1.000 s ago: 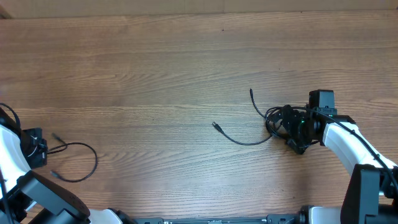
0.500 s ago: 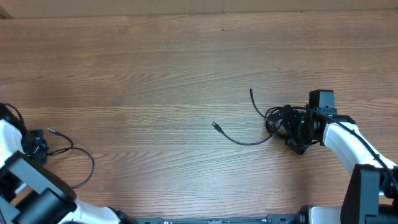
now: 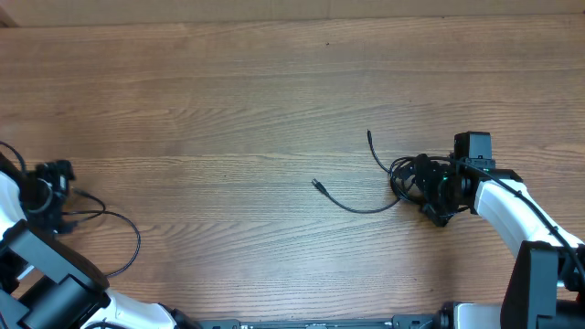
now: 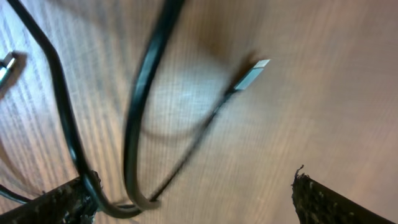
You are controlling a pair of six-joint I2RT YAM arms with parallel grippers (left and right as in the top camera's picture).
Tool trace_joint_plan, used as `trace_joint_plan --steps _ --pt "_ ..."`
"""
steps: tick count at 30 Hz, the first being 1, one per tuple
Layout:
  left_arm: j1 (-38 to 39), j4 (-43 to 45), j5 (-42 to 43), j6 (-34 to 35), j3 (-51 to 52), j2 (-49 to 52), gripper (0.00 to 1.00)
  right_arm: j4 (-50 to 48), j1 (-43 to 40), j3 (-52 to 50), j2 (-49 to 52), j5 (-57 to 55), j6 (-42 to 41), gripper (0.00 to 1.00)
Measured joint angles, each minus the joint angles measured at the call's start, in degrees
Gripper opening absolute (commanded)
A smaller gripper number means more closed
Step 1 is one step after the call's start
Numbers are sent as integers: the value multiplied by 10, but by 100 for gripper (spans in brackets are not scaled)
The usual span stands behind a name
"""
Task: Untangle cables
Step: 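Drag the grasped thin cable far left with the left gripper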
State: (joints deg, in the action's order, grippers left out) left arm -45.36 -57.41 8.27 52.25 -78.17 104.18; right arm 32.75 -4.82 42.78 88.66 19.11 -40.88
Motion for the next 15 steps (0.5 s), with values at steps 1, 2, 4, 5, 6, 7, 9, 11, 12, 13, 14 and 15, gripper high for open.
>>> trace_joint_plan --steps 1,2,4,5,6,7,9,11,12,13,14,15 --pt "0 -27 7 -3 -34 0 99 0 0 0 0 0 0 100" --pt "0 -50 13 -7 -61 0 100 0 0 0 0 0 0 100" --pt "0 -124 25 -15 -130 1 100 0 0 0 0 0 0 100" --pt "1 -139 29 -17 -148 1 100 0 0 0 0 0 0 100" --pt "2 -164 34 -18 -171 1 100 0 0 0 0 0 0 100" --pt "4 -177 41 -21 -189 0 99 0 0 0 0 0 0 100" --pt "16 -194 64 -34 -216 -1 98 0 0 0 0 0 0 100" --pt "32 -195 92 -55 -219 -4 98 0 0 0 0 0 0 100" --pt "43 -197 105 -65 -219 -6 98 0 0 0 0 0 0 100" --pt "54 -198 112 -74 -219 -8 98 0 0 0 0 0 0 100" --pt "74 -197 122 -88 -219 -14 98 0 0 0 0 0 0 100" --pt "89 -198 128 -98 -219 -19 98 0 0 0 0 0 0 100"
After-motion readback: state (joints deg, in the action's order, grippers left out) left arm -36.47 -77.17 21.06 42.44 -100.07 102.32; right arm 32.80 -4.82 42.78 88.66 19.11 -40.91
